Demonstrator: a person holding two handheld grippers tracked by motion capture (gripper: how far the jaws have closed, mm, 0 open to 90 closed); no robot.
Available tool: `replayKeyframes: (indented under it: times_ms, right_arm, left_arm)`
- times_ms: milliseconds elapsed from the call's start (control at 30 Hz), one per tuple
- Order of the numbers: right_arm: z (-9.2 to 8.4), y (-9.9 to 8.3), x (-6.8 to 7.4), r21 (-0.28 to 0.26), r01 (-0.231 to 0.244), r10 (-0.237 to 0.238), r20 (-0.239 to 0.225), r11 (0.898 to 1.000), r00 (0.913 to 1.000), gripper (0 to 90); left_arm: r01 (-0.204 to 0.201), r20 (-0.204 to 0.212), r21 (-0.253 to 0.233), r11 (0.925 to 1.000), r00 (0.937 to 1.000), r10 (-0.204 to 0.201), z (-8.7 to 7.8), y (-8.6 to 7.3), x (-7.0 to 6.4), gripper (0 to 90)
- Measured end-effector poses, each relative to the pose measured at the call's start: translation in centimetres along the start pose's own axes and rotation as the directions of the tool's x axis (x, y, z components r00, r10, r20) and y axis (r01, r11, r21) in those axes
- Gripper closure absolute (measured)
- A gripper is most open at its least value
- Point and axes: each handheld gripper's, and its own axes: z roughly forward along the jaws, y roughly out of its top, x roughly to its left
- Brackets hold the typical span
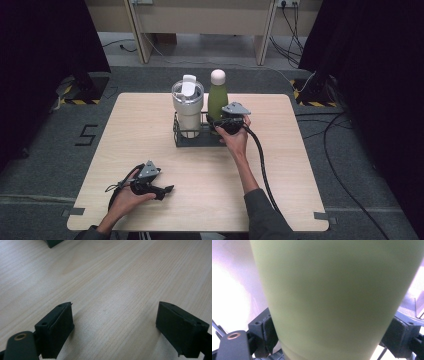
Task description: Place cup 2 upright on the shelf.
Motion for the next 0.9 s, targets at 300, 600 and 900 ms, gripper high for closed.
replayKeyframes:
  times_ms: [300, 600, 900]
  right_arm:
    - [-0.7, 0.2, 0.2, 0.02, 0.012, -0.012, -0.008, 1.0, 0.9999, 14.9]
    - [-1.6, 0.4, 0.1, 0.019, 0.013, -0.013, -0.021, 1.0, 0.9997, 14.9]
    - [-3.4, 0.5, 0.2, -0.009, -0.011, 0.011, -0.043, 1.0, 0.999, 14.9]
  left_arm:
    - [-0.002, 0.0, 0.0, 1.0, 1.0, 0.002, 0.0, 0.0, 0.0, 13.5]
    - [-0.002, 0.0, 0.001, 1.0, 1.0, 0.002, 0.0, 0.0, 0.0, 13.5]
    - [-0.002, 0.0, 0.0, 1.0, 1.0, 0.002, 0.0, 0.0, 0.0, 13.5]
